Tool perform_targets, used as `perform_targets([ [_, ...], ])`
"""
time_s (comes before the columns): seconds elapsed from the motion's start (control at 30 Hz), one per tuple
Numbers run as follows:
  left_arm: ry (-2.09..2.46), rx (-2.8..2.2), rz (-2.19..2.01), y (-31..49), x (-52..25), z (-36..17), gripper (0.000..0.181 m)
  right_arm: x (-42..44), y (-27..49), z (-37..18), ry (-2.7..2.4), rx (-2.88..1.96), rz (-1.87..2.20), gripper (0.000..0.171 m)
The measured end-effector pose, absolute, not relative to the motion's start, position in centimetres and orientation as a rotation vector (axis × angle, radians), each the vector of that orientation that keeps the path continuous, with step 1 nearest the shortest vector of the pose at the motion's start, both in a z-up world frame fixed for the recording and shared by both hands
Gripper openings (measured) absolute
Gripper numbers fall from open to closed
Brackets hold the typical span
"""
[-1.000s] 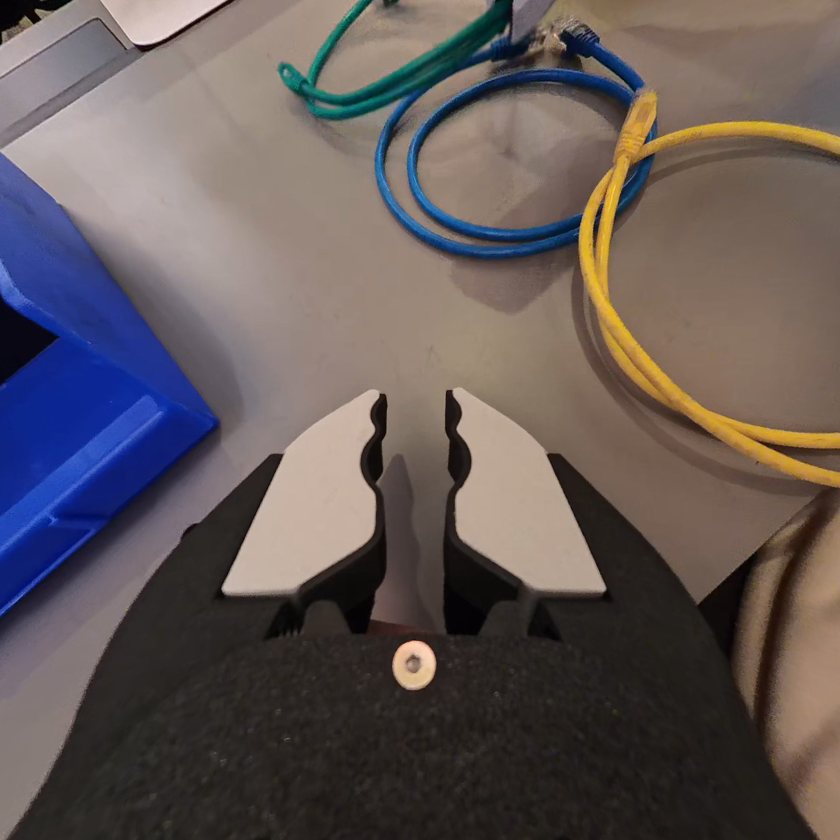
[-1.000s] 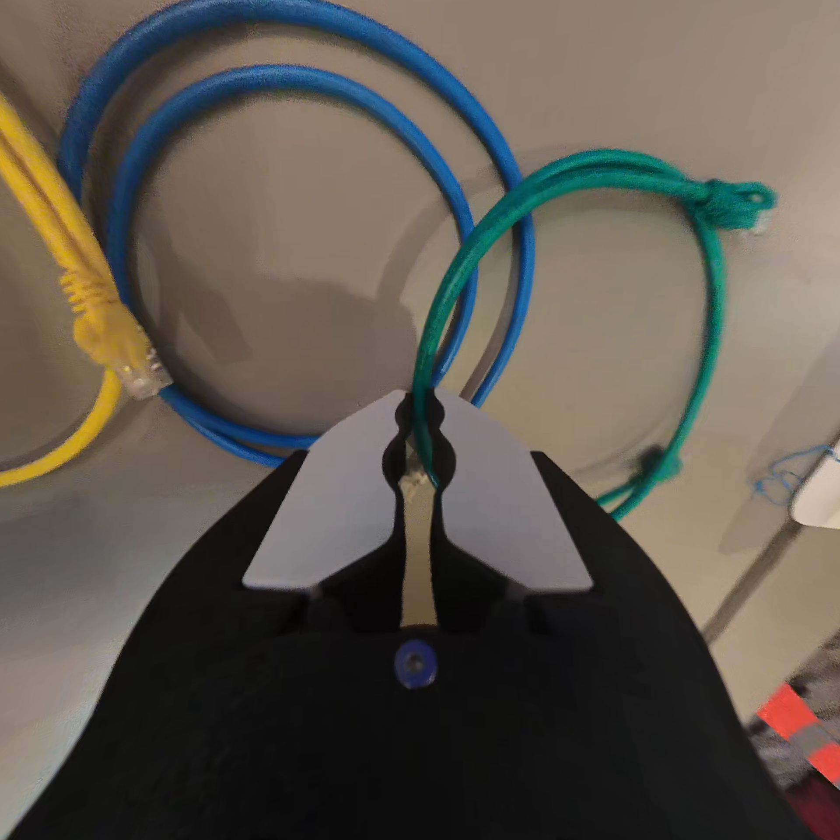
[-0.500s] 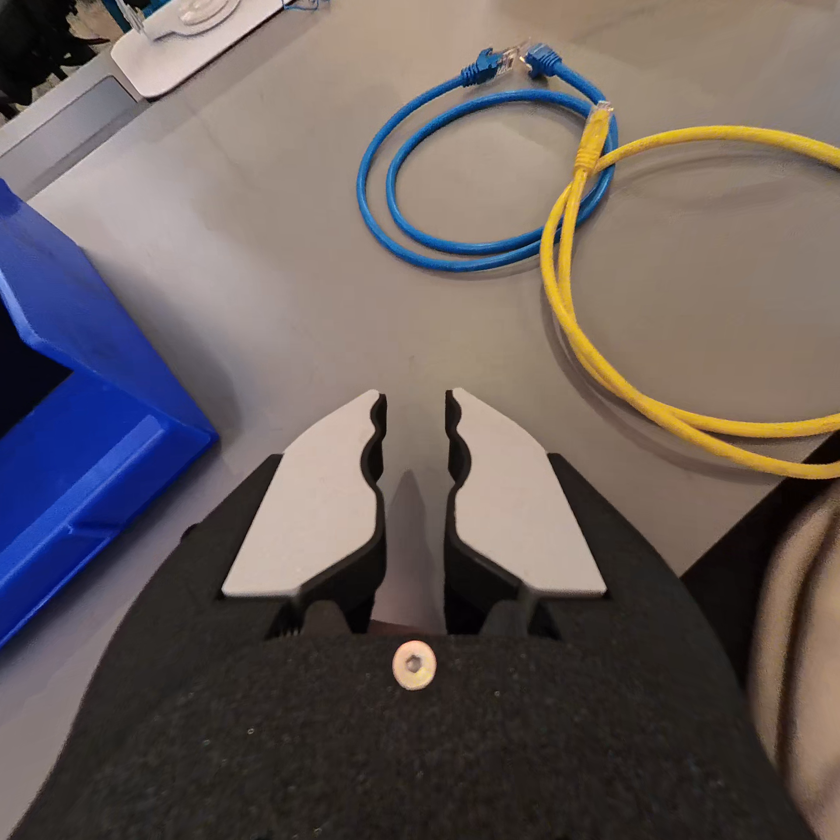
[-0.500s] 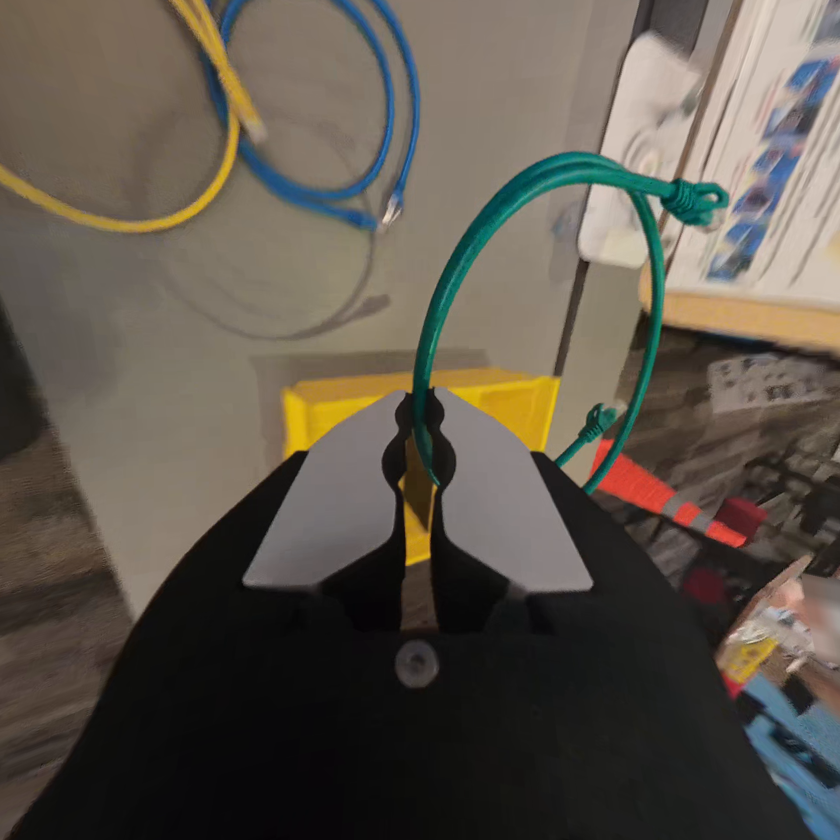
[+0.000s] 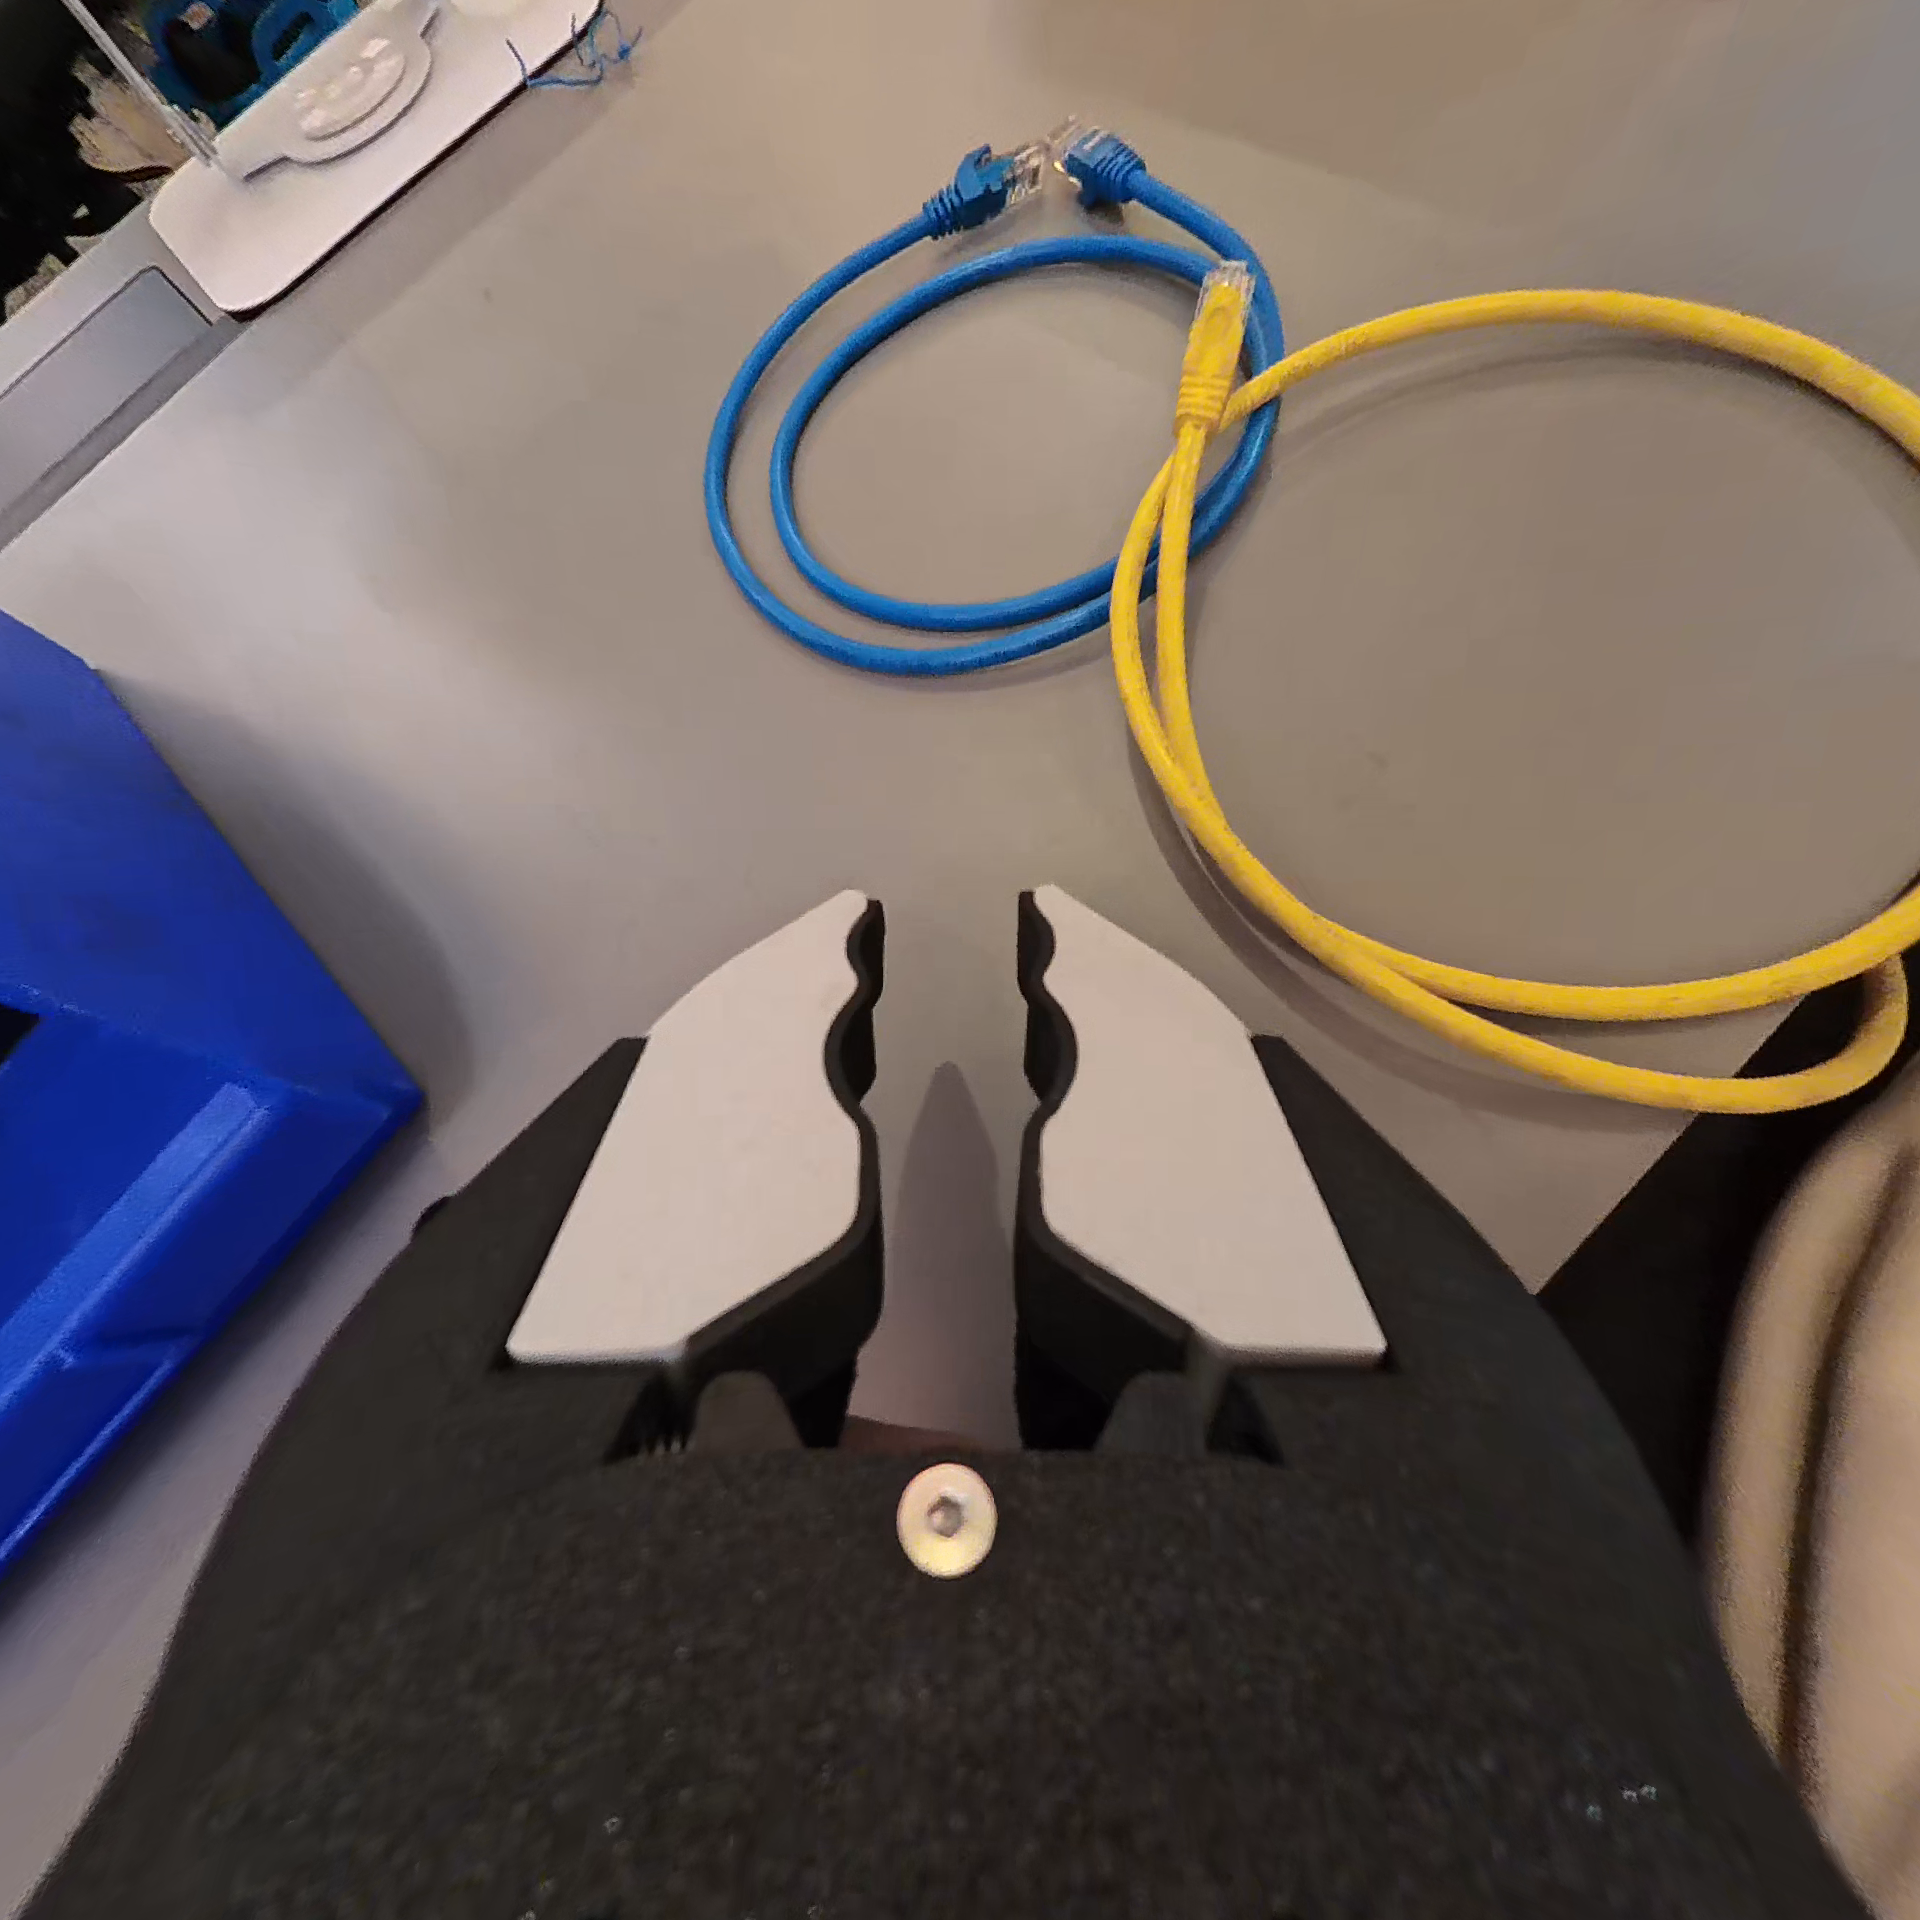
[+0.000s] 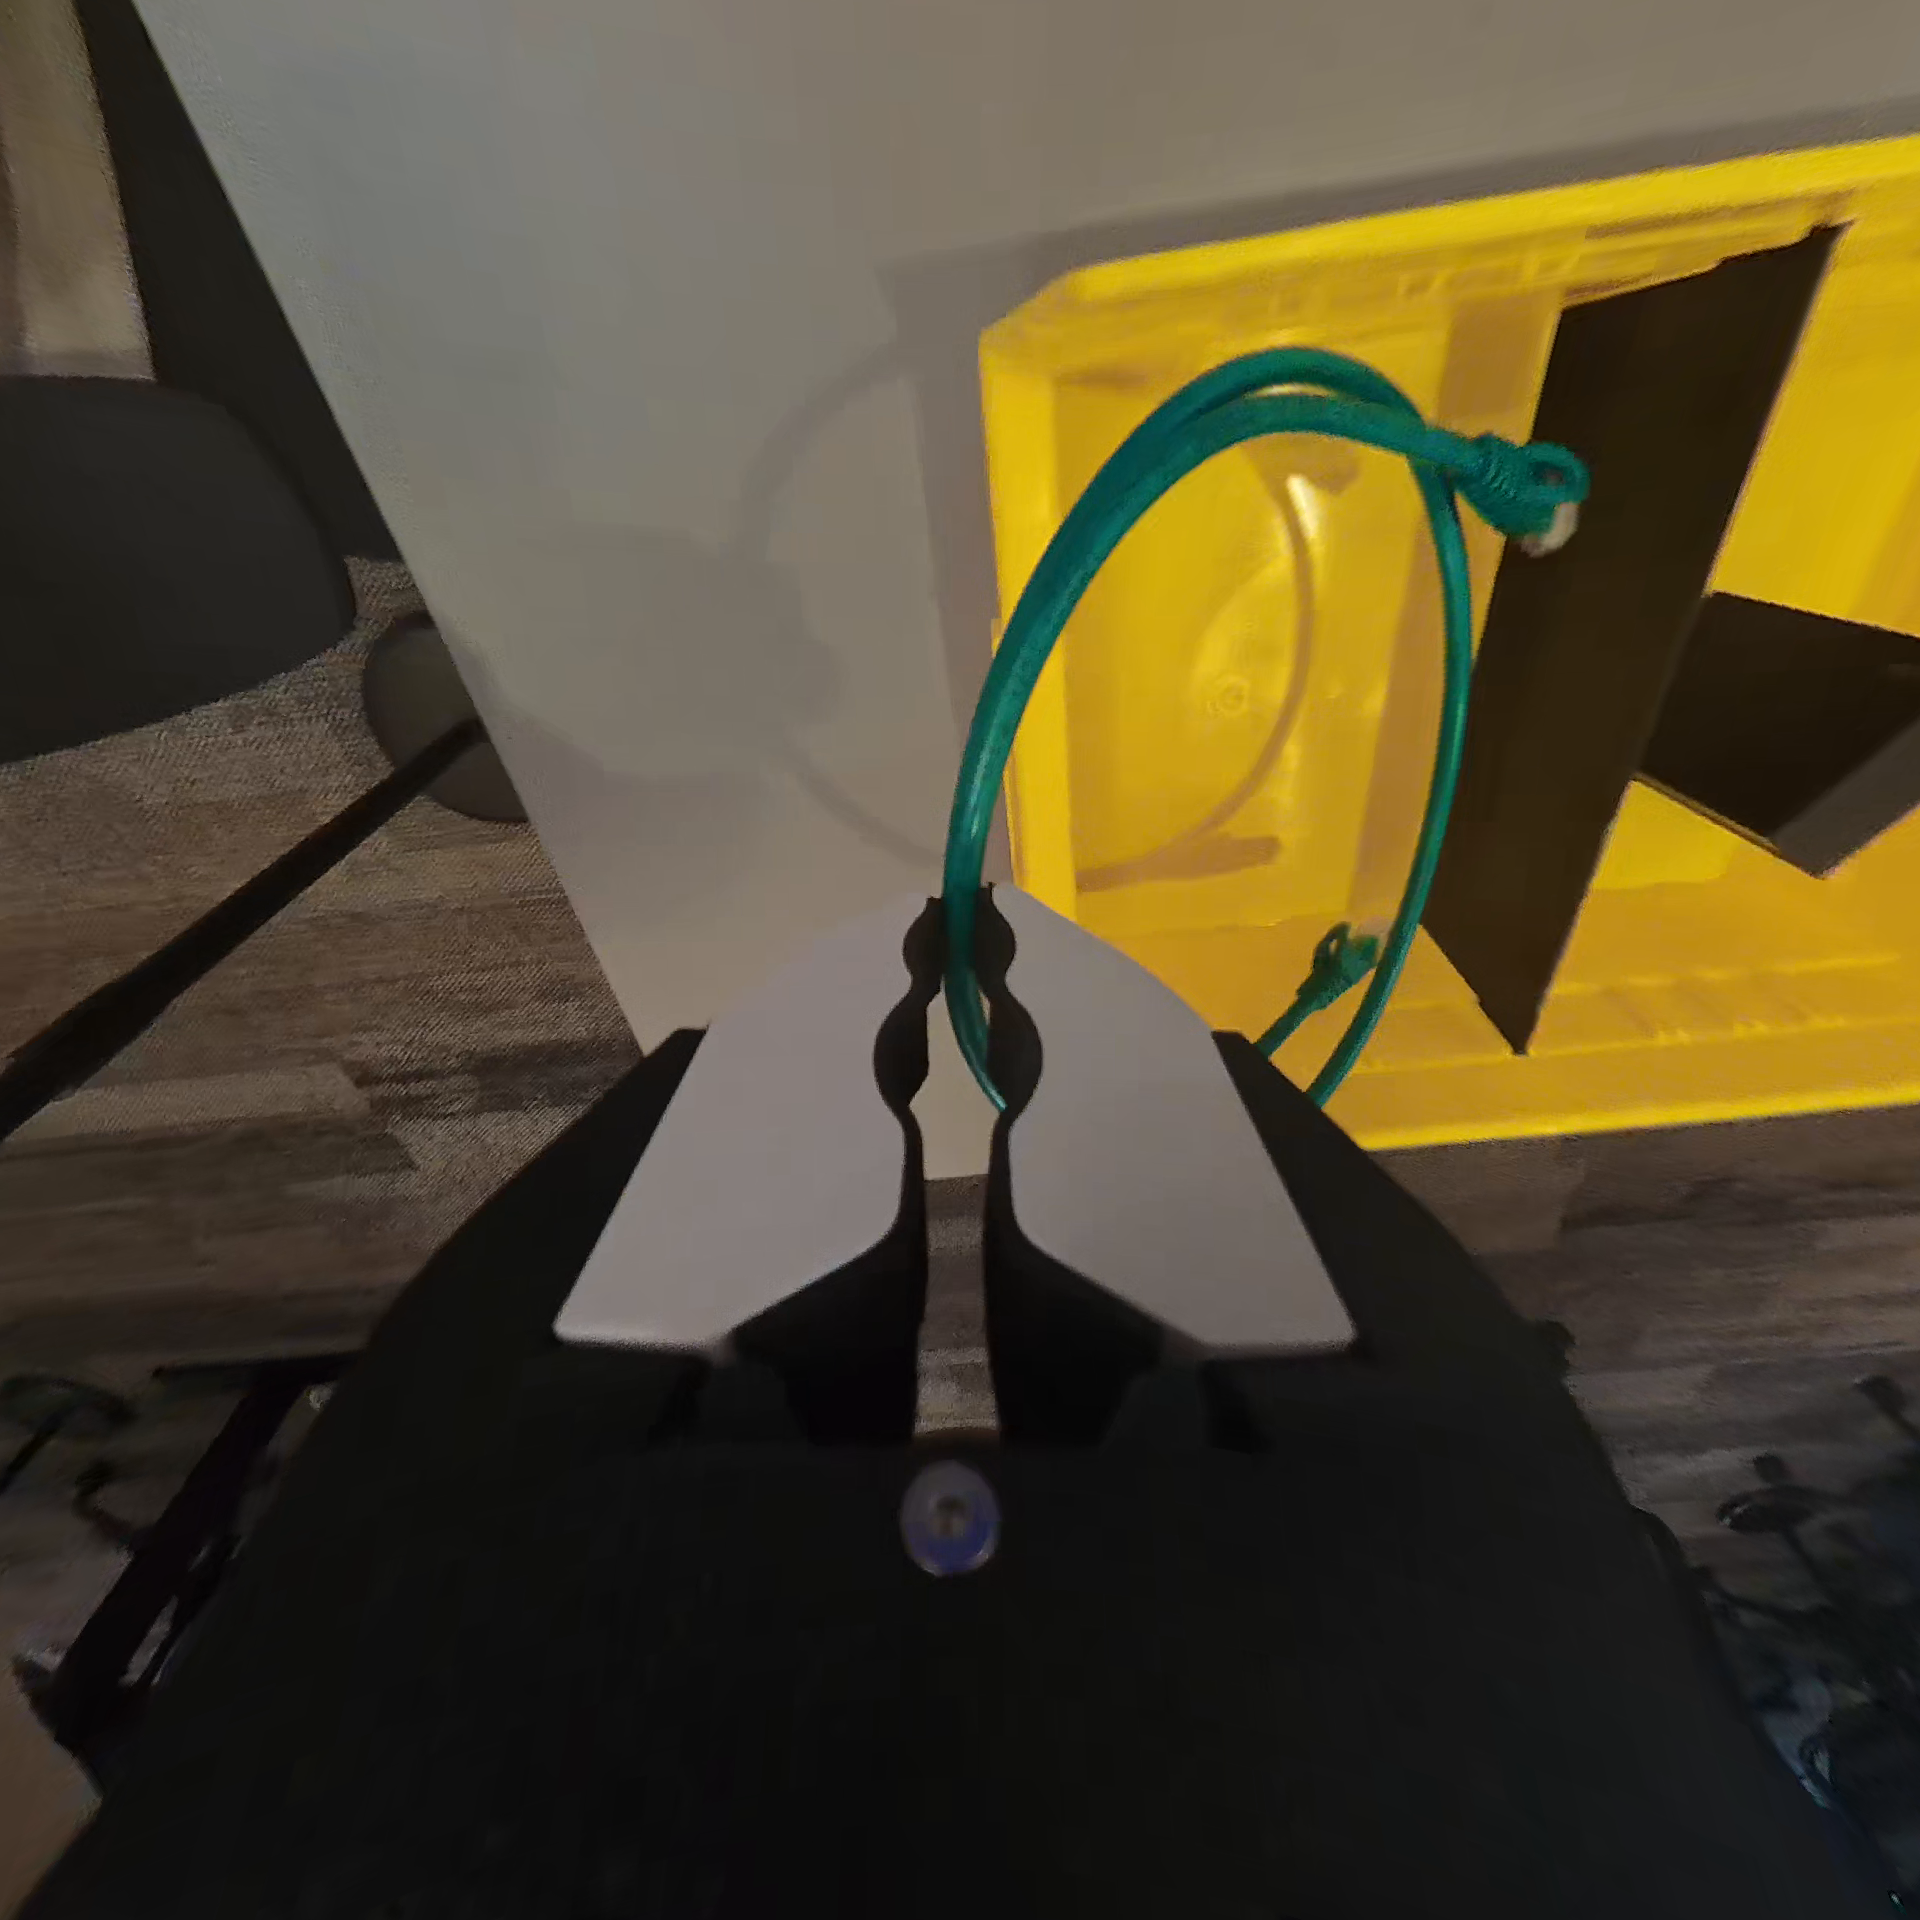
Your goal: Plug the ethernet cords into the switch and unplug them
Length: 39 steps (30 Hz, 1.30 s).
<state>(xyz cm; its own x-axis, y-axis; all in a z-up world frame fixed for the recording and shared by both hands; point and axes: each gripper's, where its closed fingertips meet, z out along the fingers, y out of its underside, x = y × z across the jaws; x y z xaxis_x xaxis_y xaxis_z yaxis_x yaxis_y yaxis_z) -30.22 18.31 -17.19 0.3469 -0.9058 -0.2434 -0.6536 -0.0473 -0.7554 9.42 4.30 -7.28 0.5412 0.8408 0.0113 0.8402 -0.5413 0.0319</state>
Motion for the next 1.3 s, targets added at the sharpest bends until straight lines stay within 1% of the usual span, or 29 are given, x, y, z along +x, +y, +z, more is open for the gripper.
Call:
perform_targets([
  [0.27, 1.364, -1.796, -0.370, 18.7, -31.0, -17.4, 0.024, 12.2, 5.6, -13.9, 1.486, 2.587, 0.082, 0.006],
  [0.33, 1.354, -1.803, -0.369, 18.8, -31.3, -17.3, 0.024, 12.5, 5.1, -15.1, 1.405, 2.602, -0.001, 0.007],
  [0.43, 1.351, -1.811, -0.367, 18.8, -31.5, -17.4, 0.024, 13.2, 4.8, -16.3, 1.304, 2.649, -0.043, 0.017],
  [0.47, 1.352, -1.812, -0.364, 18.8, -31.5, -17.5, 0.024, 12.9, 4.7, -16.3, 1.298, 2.668, -0.086, 0.013],
  [0.5, 1.353, -1.812, -0.362, 18.7, -31.5, -17.5, 0.024, 12.7, 4.8, -16.3, 1.291, 2.695, -0.107, 0.015],
  [0.6, 1.355, -1.813, -0.360, 18.7, -31.5, -17.6, 0.024, 12.4, 4.5, -15.6, 1.301, 2.712, -0.067, 0.027],
  [0.7, 1.362, -1.821, -0.358, 18.7, -31.4, -17.9, 0.024, 11.4, 5.7, -13.0, 1.336, 2.782, 0.062, 0.034],
  [0.8, 1.366, -1.823, -0.355, 18.7, -31.4, -18.0, 0.024, 7.0, 8.0, -9.4, 1.489, 2.934, 0.162, 0.036],
  [0.9, 1.373, -1.823, -0.353, 18.6, -31.3, -18.1, 0.024, -0.1, 9.7, -8.2, 1.627, 3.110, 0.004, 0.037],
  [1.0, 1.375, -1.819, -0.353, 18.6, -31.3, -18.1, 0.024, -6.7, 10.7, -10.5, 1.651, 3.205, -0.279, 0.036],
  [1.07, 1.374, -1.815, -0.356, 18.6, -31.3, -18.0, 0.024, -9.2, 12.0, -12.8, 1.695, 3.237, -0.269, 0.036],
  [1.13, 1.375, -1.814, -0.353, 18.6, -31.3, -18.0, 0.024, -11.7, 13.7, -14.6, 1.843, 3.233, -0.222, 0.035],
  [1.2, 1.377, -1.816, -0.348, 18.7, -31.3, -18.1, 0.024, -14.6, 14.1, -16.1, 2.008, 3.099, -0.256, 0.036],
  [1.3, 1.377, -1.816, -0.344, 18.9, -31.3, -18.2, 0.024, -19.3, 15.0, -16.7, 2.278, 2.878, -0.289, 0.040],
])
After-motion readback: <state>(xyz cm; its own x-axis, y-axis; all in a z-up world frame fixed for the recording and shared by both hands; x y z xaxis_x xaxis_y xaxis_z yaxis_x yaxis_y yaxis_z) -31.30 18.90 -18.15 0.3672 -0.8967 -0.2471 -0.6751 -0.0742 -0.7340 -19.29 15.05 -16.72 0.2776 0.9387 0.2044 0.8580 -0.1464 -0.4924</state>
